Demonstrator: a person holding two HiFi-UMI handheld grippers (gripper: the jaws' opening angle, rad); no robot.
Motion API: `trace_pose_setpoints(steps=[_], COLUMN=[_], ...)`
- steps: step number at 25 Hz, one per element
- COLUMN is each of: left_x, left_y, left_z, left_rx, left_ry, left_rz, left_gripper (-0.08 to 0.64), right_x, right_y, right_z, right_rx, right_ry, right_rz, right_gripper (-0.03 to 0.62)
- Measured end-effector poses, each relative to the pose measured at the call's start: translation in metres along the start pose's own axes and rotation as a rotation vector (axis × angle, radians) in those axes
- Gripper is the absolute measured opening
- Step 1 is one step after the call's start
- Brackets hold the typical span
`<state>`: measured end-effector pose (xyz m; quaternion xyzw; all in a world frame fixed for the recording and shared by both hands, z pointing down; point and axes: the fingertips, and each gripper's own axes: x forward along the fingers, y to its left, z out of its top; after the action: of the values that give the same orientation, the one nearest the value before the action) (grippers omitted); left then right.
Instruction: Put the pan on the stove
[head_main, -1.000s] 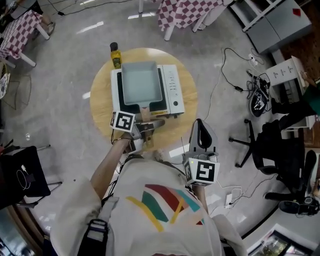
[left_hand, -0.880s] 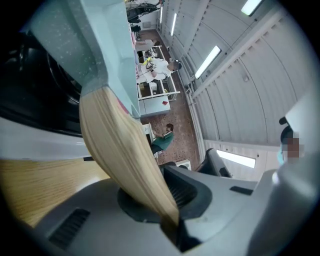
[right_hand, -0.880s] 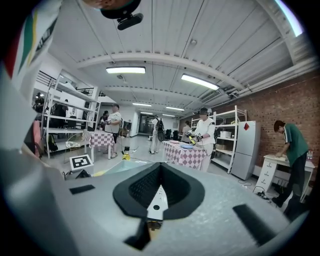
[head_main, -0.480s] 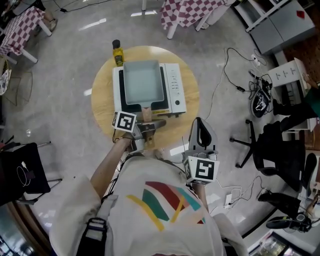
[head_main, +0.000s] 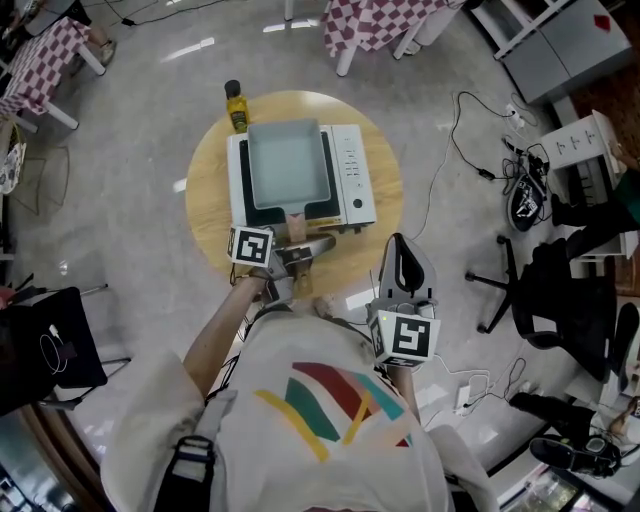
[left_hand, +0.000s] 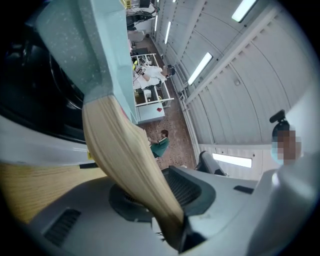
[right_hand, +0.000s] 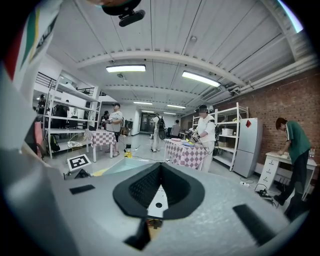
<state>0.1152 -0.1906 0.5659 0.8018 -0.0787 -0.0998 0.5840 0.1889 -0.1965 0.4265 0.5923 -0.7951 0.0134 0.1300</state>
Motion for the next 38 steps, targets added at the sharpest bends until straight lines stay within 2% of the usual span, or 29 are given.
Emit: trace_pose_setpoints(steps=[3, 6, 7, 10, 12, 16, 19, 22, 24, 28, 31, 35, 38], left_x=[0.002, 0.001, -0.001, -0.002, -0.005, -0.01, -0.02, -0.031, -0.04, -0.056, -0.073, -0.093, -0.104], left_y=[-0.003, 0.002, 0.005, 0.009, 0.013, 0.014, 0.015, 0.015, 0.017, 0.012, 0.015, 0.003, -0.003], left_z=[0.0, 0.003, 0.005, 0.003, -0.002, -0.004, -0.005, 0.002, 0.003, 0.006, 0.003, 0.012, 0.018], left_rx=[0.046, 0.034, 0.009, -0.135, -0.175, -0.132, -0.177, -0.133, -0.145, -0.128, -0.151, -0.148, -0.1], left_ry=[-0.001, -0.023, -0.037, -0.071, -0.064, -0.054, -0.078, -0.111, -0.136, -0.168, -0.194, -0.281, -0.301], left_rz=[-0.009, 0.013, 0.022, 0.014, 0.036, 0.024, 0.068, 0.056, 0.078, 0.072, 0.121, 0.074, 0.099], left_gripper=[0.141, 0.208, 0.238, 0.296, 0.306, 0.316, 0.316, 0.316, 0.316, 0.316, 0.314, 0.313, 0.313], right_x=[0.0, -0.002, -0.002, -0.003, -0.003, -0.004, -0.004, -0.002, -0.001, 0.006, 0.011, 0.017, 0.02], right_y=[0.0, 0.0, -0.001, -0.003, -0.004, -0.005, -0.003, -0.001, 0.001, 0.011, 0.022, 0.038, 0.048], right_z=[-0.002, -0.003, -0.004, -0.005, -0.007, -0.008, -0.009, -0.008, -0.007, -0.004, -0.002, 0.002, 0.005], right_rx=[0.002, 0.005, 0.007, 0.01, 0.011, 0.015, 0.017, 0.017, 0.015, 0.012, 0.008, 0.001, -0.003], right_ry=[0.004, 0.006, 0.007, 0.011, 0.012, 0.014, 0.016, 0.012, 0.009, 0.003, -0.006, -0.02, -0.029], right_rz=[0.003, 0.001, 0.0, -0.005, -0.007, -0.007, 0.001, 0.013, 0.025, 0.063, 0.102, 0.156, 0.191], right_gripper=[-0.002, -0.002, -0.002, -0.002, -0.002, -0.002, -0.002, -0.002, -0.002, -0.002, -0.002, -0.002, -0.002])
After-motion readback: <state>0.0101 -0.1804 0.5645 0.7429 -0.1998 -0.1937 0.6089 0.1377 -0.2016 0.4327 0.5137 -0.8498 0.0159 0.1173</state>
